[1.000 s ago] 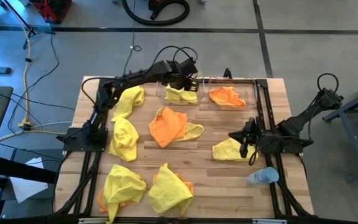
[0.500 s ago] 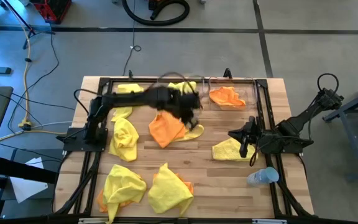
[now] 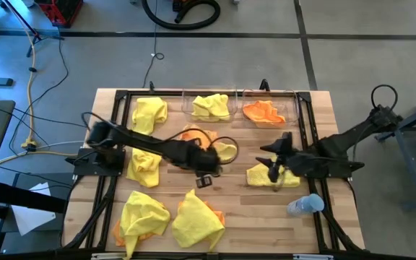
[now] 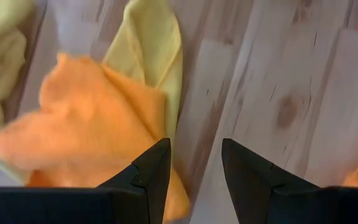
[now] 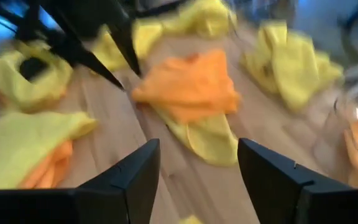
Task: Sort microfiber towel by color & place in baskets
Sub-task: Put the yellow microfiber cloth into the left transparent bin
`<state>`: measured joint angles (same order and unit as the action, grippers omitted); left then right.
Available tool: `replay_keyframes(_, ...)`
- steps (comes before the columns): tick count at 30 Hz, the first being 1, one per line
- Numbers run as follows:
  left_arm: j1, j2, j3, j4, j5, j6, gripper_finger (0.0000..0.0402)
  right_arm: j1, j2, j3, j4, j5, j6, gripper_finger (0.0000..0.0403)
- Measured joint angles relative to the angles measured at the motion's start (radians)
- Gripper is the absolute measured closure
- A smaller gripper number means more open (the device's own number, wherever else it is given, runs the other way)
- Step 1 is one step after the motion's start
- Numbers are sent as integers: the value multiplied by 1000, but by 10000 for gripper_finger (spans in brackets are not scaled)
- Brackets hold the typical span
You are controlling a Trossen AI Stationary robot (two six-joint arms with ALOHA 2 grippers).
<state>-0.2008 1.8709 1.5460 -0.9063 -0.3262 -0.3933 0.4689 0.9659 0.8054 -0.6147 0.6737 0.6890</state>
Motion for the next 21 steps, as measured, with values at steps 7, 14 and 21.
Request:
replay_keyframes(7,-39,-365,-475,341,12,-83,268,-158,254,170,-449,-325,324,190)
replay_keyframes(14,-68,-683,-728,509,53,-119,268,-207,379,114,-564,-606,563,190)
replay_keyframes(21,-76,-916,-779,511,30,-40,268,-207,395,-56,-330,-717,810,190)
